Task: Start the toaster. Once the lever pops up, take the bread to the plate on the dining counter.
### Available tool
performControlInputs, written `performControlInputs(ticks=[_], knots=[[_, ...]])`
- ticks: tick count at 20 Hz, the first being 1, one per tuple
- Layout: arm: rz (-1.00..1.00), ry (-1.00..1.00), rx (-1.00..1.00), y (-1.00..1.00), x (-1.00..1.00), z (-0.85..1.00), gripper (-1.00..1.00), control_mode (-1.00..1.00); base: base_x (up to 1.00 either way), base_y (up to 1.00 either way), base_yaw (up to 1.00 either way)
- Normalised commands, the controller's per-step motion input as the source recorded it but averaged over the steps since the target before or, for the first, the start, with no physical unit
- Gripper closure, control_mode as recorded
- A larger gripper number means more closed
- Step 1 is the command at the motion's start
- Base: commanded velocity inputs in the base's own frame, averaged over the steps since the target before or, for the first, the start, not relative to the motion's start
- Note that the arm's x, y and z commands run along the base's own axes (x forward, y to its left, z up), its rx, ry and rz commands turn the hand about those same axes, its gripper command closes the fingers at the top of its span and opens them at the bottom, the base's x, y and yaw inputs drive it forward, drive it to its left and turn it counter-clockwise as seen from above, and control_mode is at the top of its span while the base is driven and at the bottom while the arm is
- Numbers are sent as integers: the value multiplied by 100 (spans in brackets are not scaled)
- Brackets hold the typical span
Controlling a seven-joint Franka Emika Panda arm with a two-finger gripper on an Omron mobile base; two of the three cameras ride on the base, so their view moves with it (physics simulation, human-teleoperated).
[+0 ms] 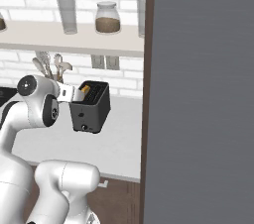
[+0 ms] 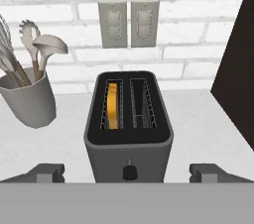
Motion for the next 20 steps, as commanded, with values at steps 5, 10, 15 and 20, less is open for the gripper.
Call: performControlInputs(ticks=[5,10,15,20], knots=[[0,0,0,0,0,0,-100,-100,0,0,0],[0,0,0,0,0,0,-100,-100,0,0,0],[0,0,0,0,0,0,-100,-100,0,0,0],[0,0,0,0,0,0,-100,-100,0,0,0]])
